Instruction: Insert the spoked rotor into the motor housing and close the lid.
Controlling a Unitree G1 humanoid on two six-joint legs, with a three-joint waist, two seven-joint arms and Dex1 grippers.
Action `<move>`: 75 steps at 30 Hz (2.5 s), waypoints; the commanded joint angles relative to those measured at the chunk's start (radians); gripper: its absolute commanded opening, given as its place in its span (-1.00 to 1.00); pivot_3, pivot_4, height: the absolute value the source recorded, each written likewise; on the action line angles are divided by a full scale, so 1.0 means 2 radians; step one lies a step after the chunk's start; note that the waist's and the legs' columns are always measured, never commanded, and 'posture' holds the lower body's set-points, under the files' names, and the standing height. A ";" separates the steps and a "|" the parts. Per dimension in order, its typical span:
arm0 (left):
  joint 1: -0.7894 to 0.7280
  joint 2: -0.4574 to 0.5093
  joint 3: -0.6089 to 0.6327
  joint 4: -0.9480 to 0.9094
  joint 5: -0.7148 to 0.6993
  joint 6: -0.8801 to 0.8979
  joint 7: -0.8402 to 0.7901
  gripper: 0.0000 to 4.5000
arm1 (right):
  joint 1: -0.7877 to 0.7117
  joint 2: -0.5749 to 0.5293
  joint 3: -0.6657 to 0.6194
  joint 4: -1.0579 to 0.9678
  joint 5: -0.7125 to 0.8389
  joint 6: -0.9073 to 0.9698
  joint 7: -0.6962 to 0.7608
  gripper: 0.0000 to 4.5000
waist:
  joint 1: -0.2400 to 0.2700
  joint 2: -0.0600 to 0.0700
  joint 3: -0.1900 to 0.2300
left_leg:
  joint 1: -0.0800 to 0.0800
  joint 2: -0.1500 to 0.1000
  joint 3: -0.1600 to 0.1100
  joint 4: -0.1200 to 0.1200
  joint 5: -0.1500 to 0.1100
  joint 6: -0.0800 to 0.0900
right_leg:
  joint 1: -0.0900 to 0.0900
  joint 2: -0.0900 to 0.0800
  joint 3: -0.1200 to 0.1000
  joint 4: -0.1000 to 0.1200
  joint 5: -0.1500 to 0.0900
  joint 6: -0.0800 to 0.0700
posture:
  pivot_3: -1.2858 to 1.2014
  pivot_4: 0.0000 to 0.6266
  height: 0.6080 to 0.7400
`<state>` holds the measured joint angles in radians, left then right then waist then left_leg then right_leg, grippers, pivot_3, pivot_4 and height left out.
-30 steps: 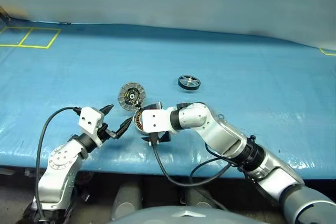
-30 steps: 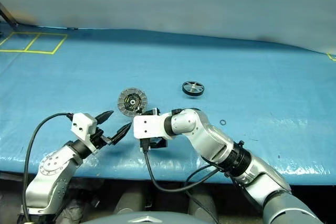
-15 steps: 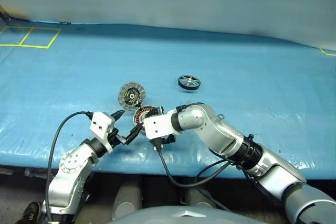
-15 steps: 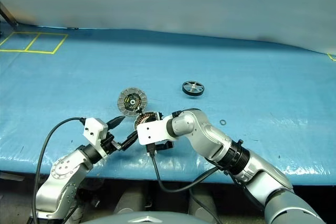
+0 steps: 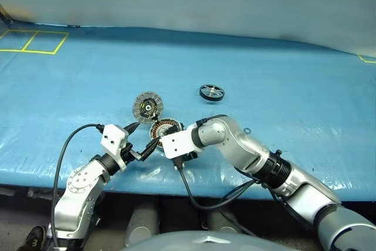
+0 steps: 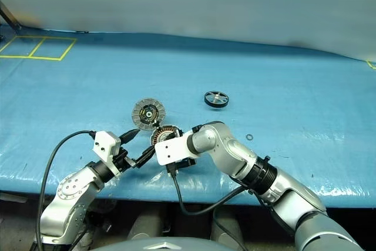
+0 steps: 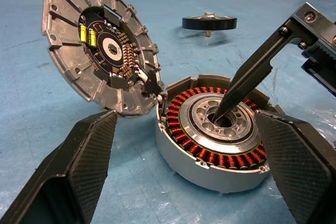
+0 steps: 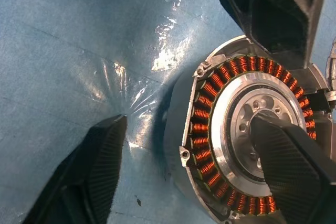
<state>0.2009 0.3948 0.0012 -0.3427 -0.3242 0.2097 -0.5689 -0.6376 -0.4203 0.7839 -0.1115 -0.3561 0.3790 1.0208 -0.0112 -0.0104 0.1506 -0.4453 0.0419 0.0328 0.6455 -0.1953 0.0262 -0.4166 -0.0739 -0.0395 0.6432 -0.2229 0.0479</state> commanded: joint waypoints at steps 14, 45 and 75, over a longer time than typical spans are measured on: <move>-0.002 -0.001 0.002 -0.006 0.006 -0.008 0.002 1.00 | 0.036 0.073 -0.059 -0.013 0.024 0.126 -0.022 0.08 | 0.000 0.000 0.000 | 0.000 0.001 0.000 0.000 0.000 0.000 | 0.000 0.000 -0.001 0.000 0.000 -0.001 | 0.03 -0.52 1.00; 0.012 0.001 0.010 -0.012 0.009 -0.011 0.013 1.00 | 0.089 0.175 -0.105 -0.083 0.099 0.309 -0.172 0.99 | -0.002 0.001 -0.001 | 0.000 0.002 0.001 -0.001 -0.003 -0.004 | -0.001 -0.001 -0.003 0.000 0.000 0.000 | 0.03 -0.52 1.00; -0.043 -0.002 0.006 0.046 -0.023 -0.028 -0.044 1.00 | 0.284 0.128 -0.427 -0.079 0.167 0.076 -0.392 0.99 | -0.003 0.002 -0.001 | -0.001 0.003 0.006 -0.001 -0.001 -0.002 | -0.003 0.003 0.001 0.001 0.000 -0.001 | 0.03 -0.52 1.00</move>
<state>0.1221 0.3852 -0.0066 -0.2392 -0.3457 0.1798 -0.6320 -0.0663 -0.1669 -0.0518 -0.2529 -0.0296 0.5777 0.2582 -0.0176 -0.0074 0.1490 -0.4481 0.0473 0.0451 0.6440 -0.1978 0.0230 -0.4232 -0.0665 -0.0373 0.6452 -0.2228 0.0462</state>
